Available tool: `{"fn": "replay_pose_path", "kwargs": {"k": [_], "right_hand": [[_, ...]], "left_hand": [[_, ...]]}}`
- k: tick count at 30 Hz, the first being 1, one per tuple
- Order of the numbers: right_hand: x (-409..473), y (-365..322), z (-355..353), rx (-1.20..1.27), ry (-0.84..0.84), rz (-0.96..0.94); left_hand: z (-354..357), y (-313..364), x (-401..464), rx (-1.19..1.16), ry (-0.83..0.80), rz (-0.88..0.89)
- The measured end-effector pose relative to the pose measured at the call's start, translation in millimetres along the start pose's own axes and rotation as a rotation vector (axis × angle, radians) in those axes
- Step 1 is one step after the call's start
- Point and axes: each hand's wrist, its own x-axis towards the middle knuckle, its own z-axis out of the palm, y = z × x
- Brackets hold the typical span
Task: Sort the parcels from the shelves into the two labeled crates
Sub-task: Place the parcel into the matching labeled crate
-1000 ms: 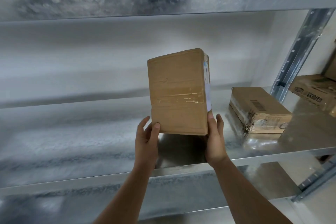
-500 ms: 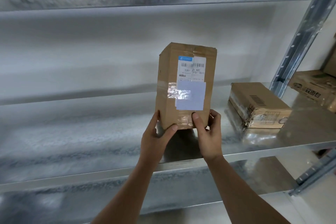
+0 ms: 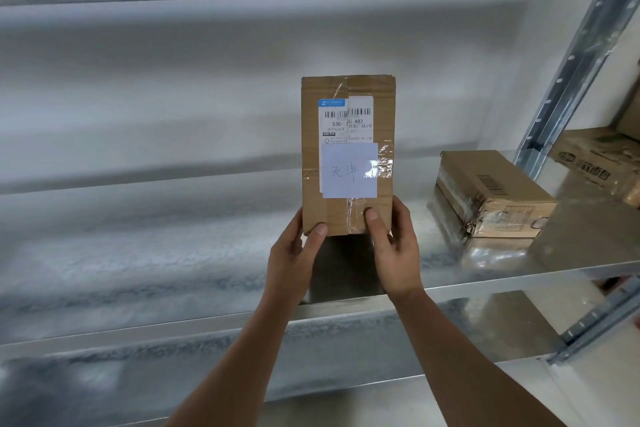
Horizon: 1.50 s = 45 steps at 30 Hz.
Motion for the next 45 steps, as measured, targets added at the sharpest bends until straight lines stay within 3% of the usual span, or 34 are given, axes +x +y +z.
{"fn": "replay_pose_path", "kwargs": {"k": [14,18,23,27,33,45], "right_hand": [[3.5,1.8,1.8,0.011,-0.021,-0.013],[6.9,8.1,0.5,-0.025,-0.041,0.03],[3.8,-0.1,6.5,-0.068,-0.011,0.191],[-2.9,-36.2,14.6,-0.142,0.04,0.3],[-33.9,-122.3,10.6,-0.315,0.029,0.545],[-113.5,-295.5,5.7,-0.427,-0.004,0.844]], "left_hand": [[2.0,-3.2,4.0,-0.07,-0.046,-0.011],[6.8,-2.7,5.1,-0.122,-0.009,0.016],[8.7,4.5,8.4,-0.16,0.041,-0.089],[-4.7,46.1,14.7,-0.117,0.024,-0.243],[-35.9,115.8,-15.1,0.082,-0.157,-0.342],[-104.1,248.5,-112.1,0.087,-0.237,-0.69]]}}
